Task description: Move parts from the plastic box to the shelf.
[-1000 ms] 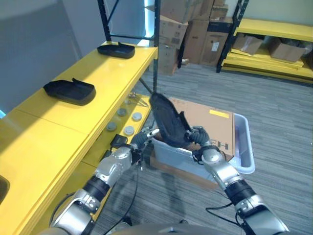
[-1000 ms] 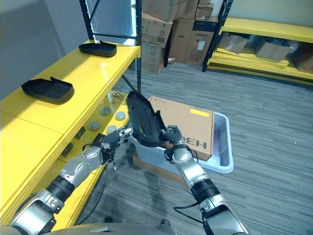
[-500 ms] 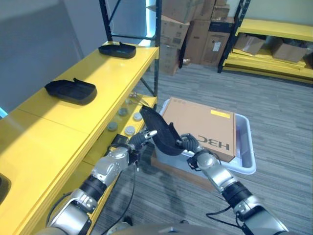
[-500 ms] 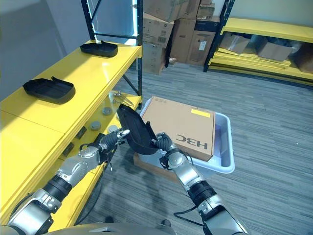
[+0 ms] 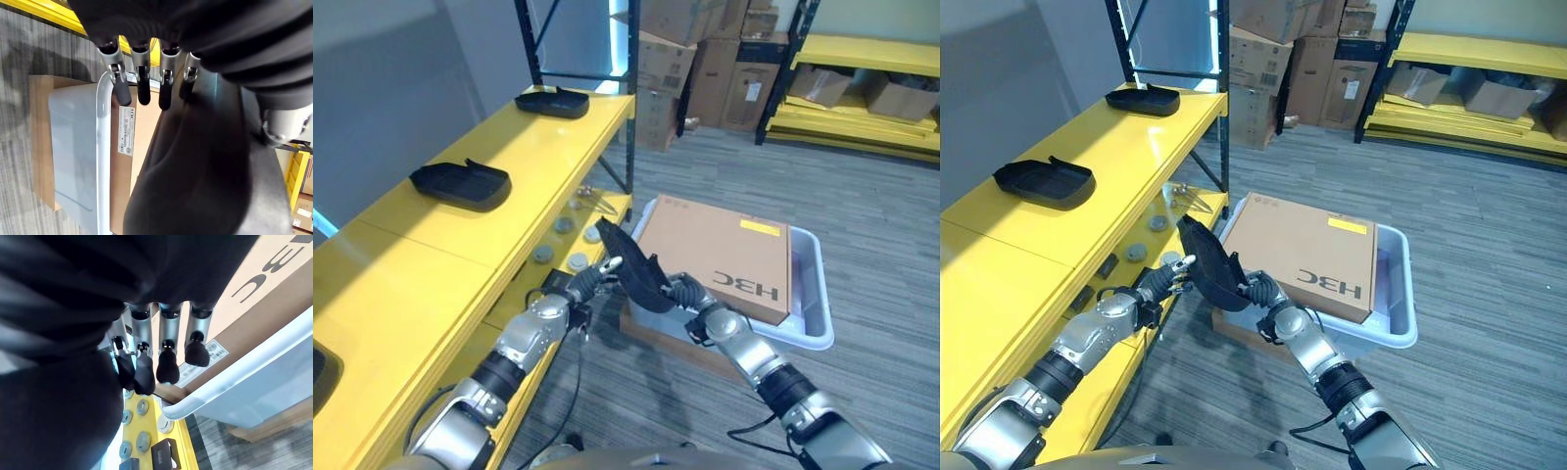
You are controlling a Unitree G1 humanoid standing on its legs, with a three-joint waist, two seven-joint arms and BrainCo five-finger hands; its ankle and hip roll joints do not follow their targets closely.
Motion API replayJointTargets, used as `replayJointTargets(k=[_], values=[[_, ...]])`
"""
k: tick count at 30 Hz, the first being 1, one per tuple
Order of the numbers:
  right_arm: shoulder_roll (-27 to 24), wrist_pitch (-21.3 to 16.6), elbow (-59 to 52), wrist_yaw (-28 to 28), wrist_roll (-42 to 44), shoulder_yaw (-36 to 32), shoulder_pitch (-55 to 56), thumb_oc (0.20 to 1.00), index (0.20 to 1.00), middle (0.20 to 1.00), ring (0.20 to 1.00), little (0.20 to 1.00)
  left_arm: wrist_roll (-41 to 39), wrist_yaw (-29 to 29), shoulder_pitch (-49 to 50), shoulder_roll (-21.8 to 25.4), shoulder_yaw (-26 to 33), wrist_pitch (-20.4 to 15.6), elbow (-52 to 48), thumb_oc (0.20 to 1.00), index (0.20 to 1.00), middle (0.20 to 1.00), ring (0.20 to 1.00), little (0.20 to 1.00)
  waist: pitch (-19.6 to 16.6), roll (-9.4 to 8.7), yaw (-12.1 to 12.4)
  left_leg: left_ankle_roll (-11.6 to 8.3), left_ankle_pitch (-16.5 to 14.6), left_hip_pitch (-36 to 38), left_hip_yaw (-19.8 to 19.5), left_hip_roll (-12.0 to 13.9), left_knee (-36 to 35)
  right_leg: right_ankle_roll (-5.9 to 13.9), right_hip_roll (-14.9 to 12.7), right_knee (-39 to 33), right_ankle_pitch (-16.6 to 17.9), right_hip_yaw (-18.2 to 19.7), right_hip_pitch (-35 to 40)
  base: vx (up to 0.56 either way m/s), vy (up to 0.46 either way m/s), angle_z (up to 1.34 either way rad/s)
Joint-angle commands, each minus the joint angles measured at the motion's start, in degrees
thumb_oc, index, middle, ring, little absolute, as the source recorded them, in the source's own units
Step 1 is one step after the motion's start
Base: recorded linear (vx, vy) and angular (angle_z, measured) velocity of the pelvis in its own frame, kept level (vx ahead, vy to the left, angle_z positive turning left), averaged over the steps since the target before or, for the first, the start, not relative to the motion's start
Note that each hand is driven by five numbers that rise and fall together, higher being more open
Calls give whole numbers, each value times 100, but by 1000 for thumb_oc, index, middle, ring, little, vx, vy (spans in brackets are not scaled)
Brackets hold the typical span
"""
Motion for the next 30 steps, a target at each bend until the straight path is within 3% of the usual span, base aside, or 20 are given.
replayJointTargets(k=[1,11,12,13,14,17,21,30], values=[[211,-286,-600,-80,-90,196,-515,200,200,200,200,200,294,-89,-430,-67,-96,-229,125,200,200,200,200,200,-117,-132,100,-98,-371,-60,-186,135,331,331,-197,264,-352,-13,19,0,0,0],[180,-304,-523,-231,-65,134,-479,200,200,200,200,200,293,-154,-426,-27,-88,-412,161,200,200,200,200,200,-109,-130,96,-101,-359,-15,-206,131,306,327,-194,266,-347,-15,47,0,0,0],[184,-279,-530,-307,-42,128,-470,200,200,200,200,200,156,-108,-424,-53,-92,-501,175,266,266,266,266,266,-108,-130,92,-102,-355,-11,-209,130,299,326,-194,266,-342,-14,46,0,0,0],[191,-251,-535,-386,-26,109,-456,200,200,200,200,200,40,-64,-420,-81,-77,-596,176,736,736,736,736,736,-104,-129,85,-103,-350,-5,-211,130,293,328,-195,261,-336,-13,50,0,0,0],[190,-212,-542,-483,0,85,-444,200,200,200,200,200,-79,15,-408,-98,-64,-707,155,1000,1000,1000,1000,1000,-100,-128,81,-104,-346,5,-211,130,288,329,-194,255,-330,-10,57,0,0,0],[93,-108,-535,-903,156,-95,-459,200,200,200,200,200,-781,247,-319,-40,101,-865,-120,1000,1000,1000,1000,1000,-83,-119,86,-115,-334,46,-225,135,266,330,-191,245,-322,-4,88,0,0,0],[-213,-274,-414,-1056,138,-491,-535,200,200,200,200,200,-1364,258,-138,59,405,-687,-584,1000,1000,1000,1000,1000,-67,-117,141,-101,-327,48,-248,134,254,309,-194,257,-328,-71,106,0,0,0],[-624,-320,-100,-1371,165,-1270,-424,200,200,200,200,200,-1570,161,-7,127,950,-659,-547,1000,1000,1000,1000,1000,-146,-131,177,-84,-330,49,-316,111,215,302,-182,259,-358,-117,122,20,-2,1]])
